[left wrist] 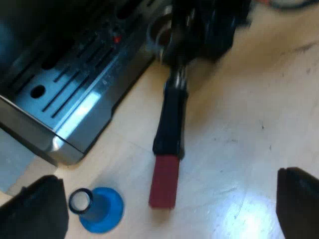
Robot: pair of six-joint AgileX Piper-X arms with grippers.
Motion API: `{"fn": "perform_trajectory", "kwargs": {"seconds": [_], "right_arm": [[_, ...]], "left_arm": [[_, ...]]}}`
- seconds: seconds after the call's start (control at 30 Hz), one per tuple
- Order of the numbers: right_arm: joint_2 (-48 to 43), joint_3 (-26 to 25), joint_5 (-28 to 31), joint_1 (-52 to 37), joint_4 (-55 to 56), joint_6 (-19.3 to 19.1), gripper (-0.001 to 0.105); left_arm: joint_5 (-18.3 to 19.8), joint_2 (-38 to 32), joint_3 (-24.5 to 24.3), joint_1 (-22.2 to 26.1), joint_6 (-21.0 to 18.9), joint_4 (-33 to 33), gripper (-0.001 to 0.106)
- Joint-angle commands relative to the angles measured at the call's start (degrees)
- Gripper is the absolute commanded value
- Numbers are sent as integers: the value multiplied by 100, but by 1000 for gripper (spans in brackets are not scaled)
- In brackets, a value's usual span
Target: Put the handle in the coffee machine
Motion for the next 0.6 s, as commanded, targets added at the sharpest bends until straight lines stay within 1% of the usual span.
{"fn": "perform_trajectory", "kwargs": {"seconds": [0.03,0.07,0.13,0.3,0.43,0.5,0.57,0.6], "right_arm": [[-296,-25,135,-13,44,71,0],[-371,-25,134,-13,79,71,0],[-495,-25,134,-13,176,71,0],[-777,-25,134,-13,465,71,0],[-998,-25,134,-13,683,50,0],[-1141,-25,134,-13,734,50,0],[-1267,-25,112,-13,733,50,0],[-1326,-25,81,-13,750,50,0]], "left_arm": [[90,-16,164,-29,290,-165,85],[213,-16,232,-29,399,-230,85],[415,-4,367,-29,473,-432,85],[450,-4,684,-29,612,-753,85],[496,7,825,-29,674,-898,85],[747,7,921,-29,662,-1015,85],[914,7,1018,-29,661,-1135,85],[920,7,1059,-29,647,-1188,85]]}}
